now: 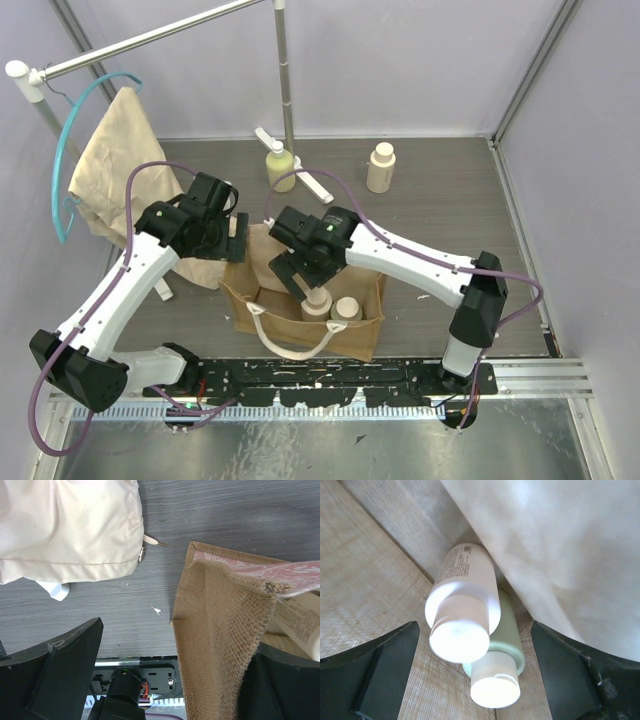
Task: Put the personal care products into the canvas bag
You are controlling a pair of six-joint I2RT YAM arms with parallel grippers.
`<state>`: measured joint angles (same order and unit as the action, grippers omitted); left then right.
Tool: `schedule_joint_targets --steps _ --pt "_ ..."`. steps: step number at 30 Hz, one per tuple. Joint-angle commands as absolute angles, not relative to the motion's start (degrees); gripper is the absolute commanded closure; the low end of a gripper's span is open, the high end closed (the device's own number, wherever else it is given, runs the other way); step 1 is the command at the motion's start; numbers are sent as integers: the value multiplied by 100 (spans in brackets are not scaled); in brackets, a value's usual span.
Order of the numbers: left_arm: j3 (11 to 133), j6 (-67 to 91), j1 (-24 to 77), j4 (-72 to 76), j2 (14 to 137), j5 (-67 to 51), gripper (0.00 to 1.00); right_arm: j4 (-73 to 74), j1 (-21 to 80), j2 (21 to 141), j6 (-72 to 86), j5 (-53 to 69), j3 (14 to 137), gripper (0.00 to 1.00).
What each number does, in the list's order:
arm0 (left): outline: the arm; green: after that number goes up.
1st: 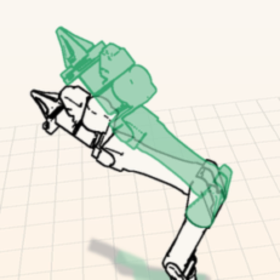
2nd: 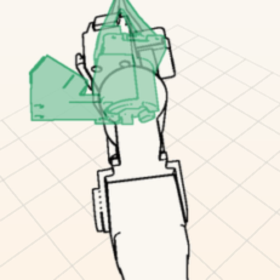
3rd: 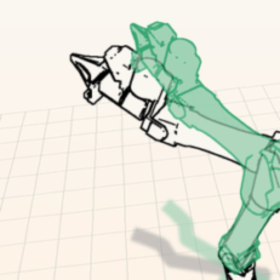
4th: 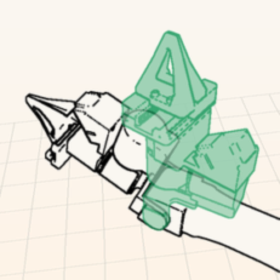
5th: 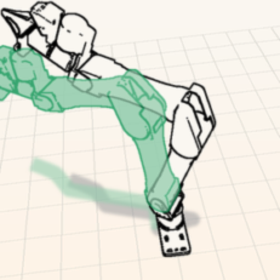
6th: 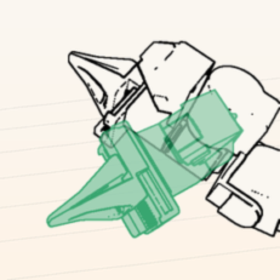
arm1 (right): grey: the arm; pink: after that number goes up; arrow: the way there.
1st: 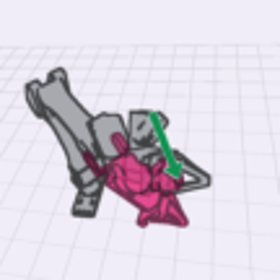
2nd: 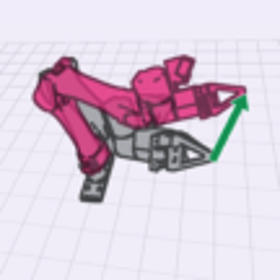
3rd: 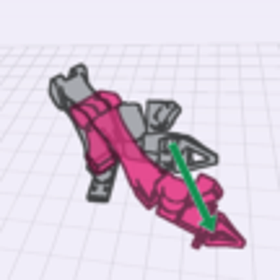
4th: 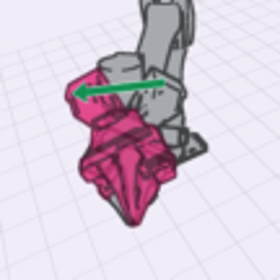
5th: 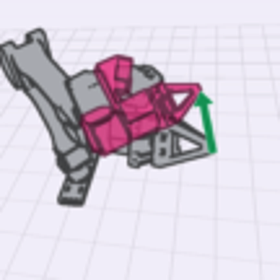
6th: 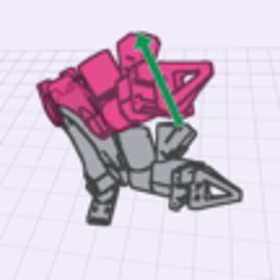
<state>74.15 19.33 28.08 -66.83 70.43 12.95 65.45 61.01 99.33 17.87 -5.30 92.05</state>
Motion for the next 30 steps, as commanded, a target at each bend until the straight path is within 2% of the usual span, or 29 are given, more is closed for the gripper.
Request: schedule_joint_targets --steps 1,11,13,20,30 --pt "7374 1951 2815 -6564 7014 1380 2 7191 6100 9504 1657 -1003 10109 0" --pt "7286 1980 2813 -6426 6964 1374 2 6934 5891 9190 1448 -2034 11367 0" --pt "7274 1993 2819 -6420 6954 1384 2 6739 5575 9115 1346 -2292 11405 0" --pt "7255 2082 2817 -6381 6930 1396 2 5567 3725 9201 825 -2037 11230 0" --pt "7137 2269 2817 -6148 6877 1438 2 4201 2385 10602 379 -1426 11673 0"
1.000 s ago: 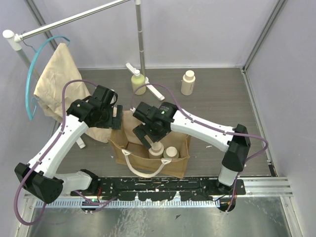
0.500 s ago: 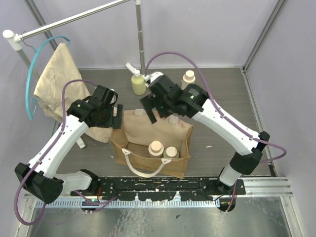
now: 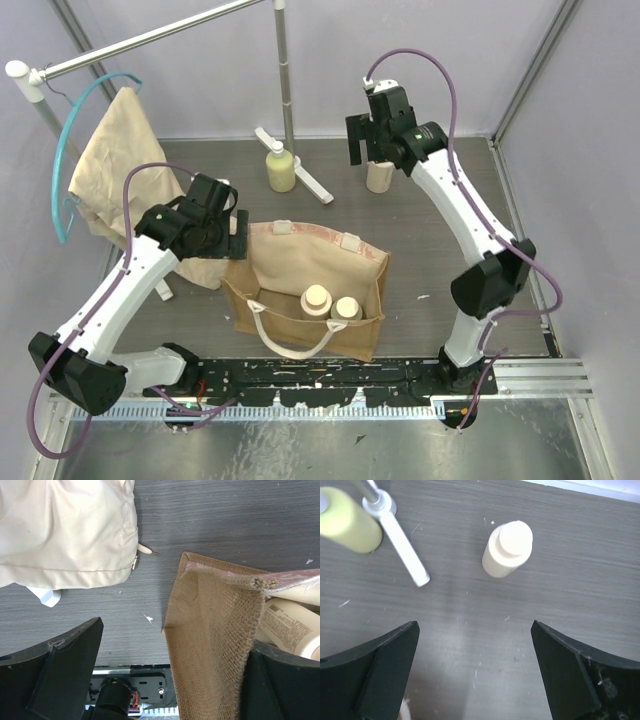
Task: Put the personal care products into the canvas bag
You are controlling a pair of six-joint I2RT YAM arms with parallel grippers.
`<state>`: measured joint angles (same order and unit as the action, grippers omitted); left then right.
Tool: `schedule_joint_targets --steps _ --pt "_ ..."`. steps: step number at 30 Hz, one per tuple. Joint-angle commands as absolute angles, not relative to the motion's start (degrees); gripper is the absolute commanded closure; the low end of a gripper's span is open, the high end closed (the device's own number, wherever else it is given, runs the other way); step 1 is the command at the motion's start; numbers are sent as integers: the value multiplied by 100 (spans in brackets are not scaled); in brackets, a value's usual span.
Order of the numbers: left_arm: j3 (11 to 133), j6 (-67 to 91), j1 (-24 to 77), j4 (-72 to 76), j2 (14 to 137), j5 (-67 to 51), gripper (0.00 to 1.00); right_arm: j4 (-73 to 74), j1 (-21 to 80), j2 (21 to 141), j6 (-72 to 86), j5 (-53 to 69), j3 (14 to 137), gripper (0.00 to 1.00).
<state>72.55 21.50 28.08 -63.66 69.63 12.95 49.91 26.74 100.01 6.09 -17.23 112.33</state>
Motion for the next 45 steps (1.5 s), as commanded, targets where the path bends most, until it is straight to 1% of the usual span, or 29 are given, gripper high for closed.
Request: schedule_joint_targets --steps 1,6,12,15,29,42,45 --pt "7137 2290 2815 -6133 6891 1456 2 4201 2302 10806 362 -1454 11841 0" --pt "7119 2387 2811 -6100 6934 1513 2 4218 2003 11751 476 -1470 12437 0" --pt "7084 2533 2813 -6009 6975 1575 2 4314 1659 12353 572 -1517 12885 0" --pt "7114 2581 2813 -5991 7053 1623 2 4356 1557 12529 526 -1482 13086 0" --pt "7455 2696 2813 -6140 7662 1738 2 4300 1397 13276 617 -430 13469 0" --pt "7519 2902 2812 -6158 7783 1785 2 4240 1385 13675 360 -583 13375 0" --pt "7468 2965 2812 -6190 7725 1800 2 4145 1389 13665 278 -557 13264 8"
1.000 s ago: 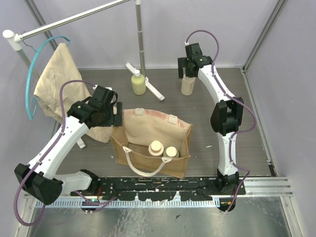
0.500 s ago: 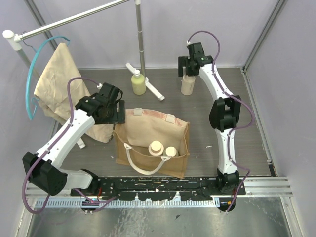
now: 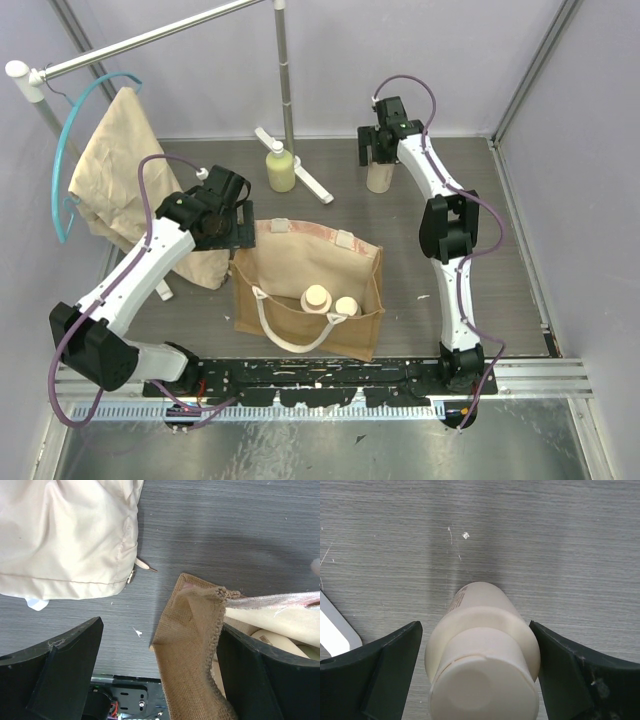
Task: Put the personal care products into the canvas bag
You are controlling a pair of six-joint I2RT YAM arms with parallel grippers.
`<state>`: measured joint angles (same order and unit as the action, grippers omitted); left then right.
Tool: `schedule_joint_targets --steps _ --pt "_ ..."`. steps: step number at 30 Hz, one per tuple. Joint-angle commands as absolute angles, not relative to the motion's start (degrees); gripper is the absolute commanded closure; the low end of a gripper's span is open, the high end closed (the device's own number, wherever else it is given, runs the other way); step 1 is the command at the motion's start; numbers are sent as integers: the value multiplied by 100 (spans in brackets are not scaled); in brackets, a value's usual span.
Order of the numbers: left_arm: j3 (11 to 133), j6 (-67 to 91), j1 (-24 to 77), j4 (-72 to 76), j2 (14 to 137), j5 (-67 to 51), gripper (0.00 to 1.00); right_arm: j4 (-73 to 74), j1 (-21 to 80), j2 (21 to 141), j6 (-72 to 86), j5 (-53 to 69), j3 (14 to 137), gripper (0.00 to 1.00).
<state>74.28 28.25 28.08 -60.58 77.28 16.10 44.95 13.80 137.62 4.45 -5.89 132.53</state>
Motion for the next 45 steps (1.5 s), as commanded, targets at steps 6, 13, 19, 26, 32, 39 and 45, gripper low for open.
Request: schedule_joint_targets --steps 6,13,19,26,32,39,45 --pt "7357 3033 2813 -6166 7617 1836 2 3973 1384 13467 170 -490 12908 46" --pt "7339 2975 2813 -6165 7584 1845 2 4119 1389 13131 107 -719 12688 98" --pt "7271 2904 2814 -6120 7494 1794 2 4430 1386 12204 63 -453 12678 99" --pt "7117 2758 2813 -6148 7342 1792 2 4717 1458 10538 11 484 11983 99" --pt "6993 2641 2813 -6169 7104 1724 2 5262 1863 9468 -56 677 11683 99" --pt "6919 2427 2808 -6158 7016 1661 2 5946 3013 8930 391 744 11944 99" --pt "6890 2267 2812 -6120 6864 1670 2 5803 4146 8615 816 712 11501 99"
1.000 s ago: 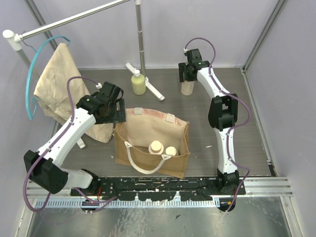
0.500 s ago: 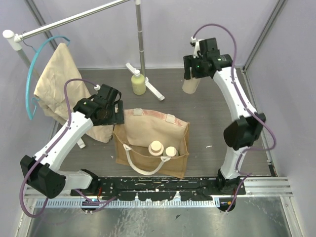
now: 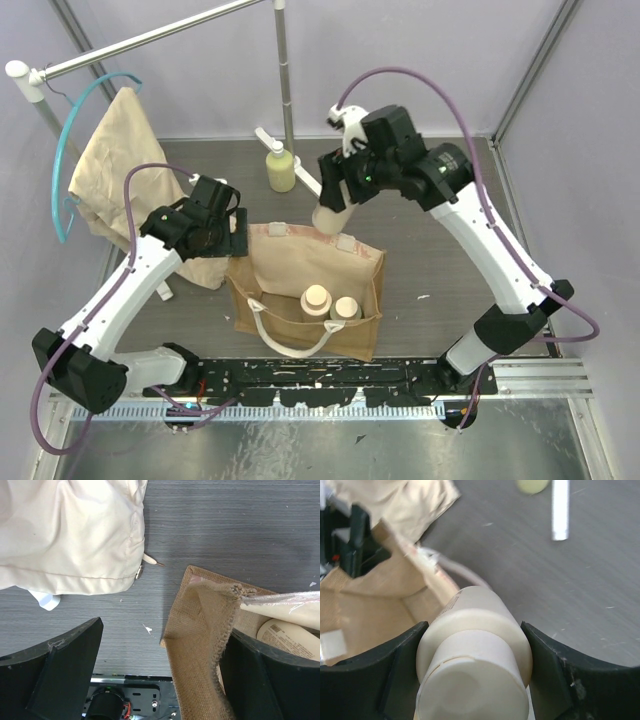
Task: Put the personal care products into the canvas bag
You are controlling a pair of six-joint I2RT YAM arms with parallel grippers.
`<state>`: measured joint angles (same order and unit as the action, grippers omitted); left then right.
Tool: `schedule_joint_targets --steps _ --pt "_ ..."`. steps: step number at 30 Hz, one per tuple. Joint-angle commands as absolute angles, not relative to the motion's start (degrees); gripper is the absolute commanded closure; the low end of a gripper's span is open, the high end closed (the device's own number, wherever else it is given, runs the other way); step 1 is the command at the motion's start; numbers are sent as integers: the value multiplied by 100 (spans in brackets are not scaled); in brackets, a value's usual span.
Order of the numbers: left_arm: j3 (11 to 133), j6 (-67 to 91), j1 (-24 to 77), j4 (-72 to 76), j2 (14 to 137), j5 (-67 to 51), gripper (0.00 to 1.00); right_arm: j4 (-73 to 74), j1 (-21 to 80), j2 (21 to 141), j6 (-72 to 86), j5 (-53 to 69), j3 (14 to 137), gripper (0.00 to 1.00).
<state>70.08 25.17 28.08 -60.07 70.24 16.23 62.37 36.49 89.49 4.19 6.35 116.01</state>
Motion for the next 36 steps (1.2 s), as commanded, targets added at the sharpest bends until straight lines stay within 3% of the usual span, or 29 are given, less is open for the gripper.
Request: schedule_joint_targets --steps 1,16,36 --pt "6888 2241 2817 -6133 6844 1657 2 5756 4303 8586 872 670 11392 99" --pt "6846 2106 2815 -6322 6537 1565 2 3966 5795 8490 1327 3 9403 99" --pt "6711 2142 2815 -6444 6319 1551 2 2786 6280 9197 991 -441 8899 99"
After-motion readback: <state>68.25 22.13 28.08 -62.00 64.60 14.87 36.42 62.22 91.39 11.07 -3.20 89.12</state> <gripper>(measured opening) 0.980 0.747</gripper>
